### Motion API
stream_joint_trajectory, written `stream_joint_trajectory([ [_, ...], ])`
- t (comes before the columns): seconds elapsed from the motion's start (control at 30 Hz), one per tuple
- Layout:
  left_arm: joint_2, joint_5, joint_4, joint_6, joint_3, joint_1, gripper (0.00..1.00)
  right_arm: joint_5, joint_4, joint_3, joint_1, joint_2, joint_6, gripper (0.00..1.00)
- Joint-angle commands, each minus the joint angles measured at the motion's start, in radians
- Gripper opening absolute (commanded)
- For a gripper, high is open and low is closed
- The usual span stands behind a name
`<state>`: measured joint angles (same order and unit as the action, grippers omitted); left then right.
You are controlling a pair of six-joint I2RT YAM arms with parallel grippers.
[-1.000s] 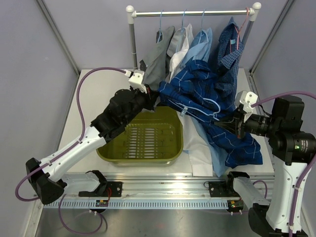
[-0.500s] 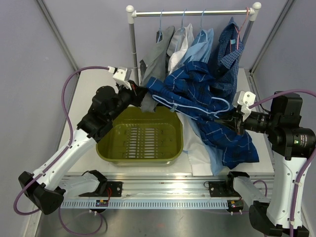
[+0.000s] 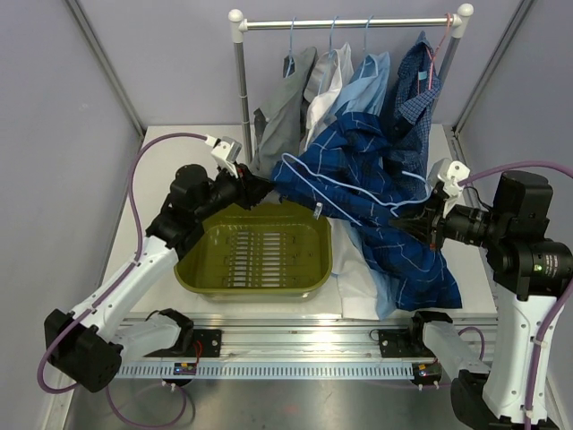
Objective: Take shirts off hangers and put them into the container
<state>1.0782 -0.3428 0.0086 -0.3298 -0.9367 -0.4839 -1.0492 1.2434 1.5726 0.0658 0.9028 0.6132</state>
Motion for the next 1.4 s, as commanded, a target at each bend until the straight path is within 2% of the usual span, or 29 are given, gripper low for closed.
stream_joint_trajectory([
  [0.0,-0.018,-0.195,0.137,0.000,-0.019,0.015,0.32,0.086,-0.125,-0.010,0.003,0.014,-0.159,0.00],
  [0.03,-0.026,-0.212,0.130,0.001,-0.024,0.015,0.49,0.098,-0.128,-0.005,0.002,0.022,-0.162,0.00],
  [0.1,-0.060,-0.228,0.093,0.020,-0.040,0.015,0.62,0.135,-0.130,-0.008,0.002,0.038,-0.152,0.00],
  [0.13,-0.075,-0.229,0.073,0.032,-0.045,0.015,0.75,0.143,-0.124,-0.020,0.003,0.042,-0.120,0.00],
  [0.23,-0.161,-0.187,-0.005,0.113,-0.054,0.015,0.92,0.170,-0.098,-0.051,0.003,0.073,-0.026,0.00],
  [0.27,-0.182,-0.171,-0.051,0.185,-0.057,0.015,0.99,0.164,-0.082,-0.054,0.003,0.097,0.005,0.00],
  [0.43,-0.282,-0.168,-0.205,0.394,-0.108,0.015,0.99,0.066,0.081,-0.028,-0.004,0.185,0.242,0.00],
  [0.53,-0.293,-0.199,-0.260,0.431,-0.142,0.015,0.99,0.046,0.152,-0.025,-0.061,0.225,0.345,0.00],
  [0.67,-0.278,-0.291,-0.285,0.446,-0.191,0.015,0.99,0.144,0.116,-0.062,-0.242,0.242,0.327,0.00],
  [0.93,-0.140,-0.438,-0.314,0.396,-0.286,0.010,0.99,0.224,0.103,-0.056,-0.386,0.303,0.316,0.00],
  [1.03,-0.084,-0.438,-0.340,0.419,-0.304,-0.022,0.99,0.230,0.100,-0.056,-0.420,0.315,0.312,0.00],
  [1.13,-0.008,-0.421,-0.389,0.477,-0.342,-0.113,0.99,0.242,0.099,-0.059,-0.458,0.327,0.315,0.00],
  [1.23,0.083,-0.378,-0.461,0.564,-0.381,-0.250,0.99,0.249,0.103,-0.045,-0.485,0.344,0.313,0.00],
  [1.37,0.143,-0.306,-0.472,0.652,-0.376,-0.307,0.99,0.222,0.126,-0.023,-0.495,0.347,0.322,0.00],
])
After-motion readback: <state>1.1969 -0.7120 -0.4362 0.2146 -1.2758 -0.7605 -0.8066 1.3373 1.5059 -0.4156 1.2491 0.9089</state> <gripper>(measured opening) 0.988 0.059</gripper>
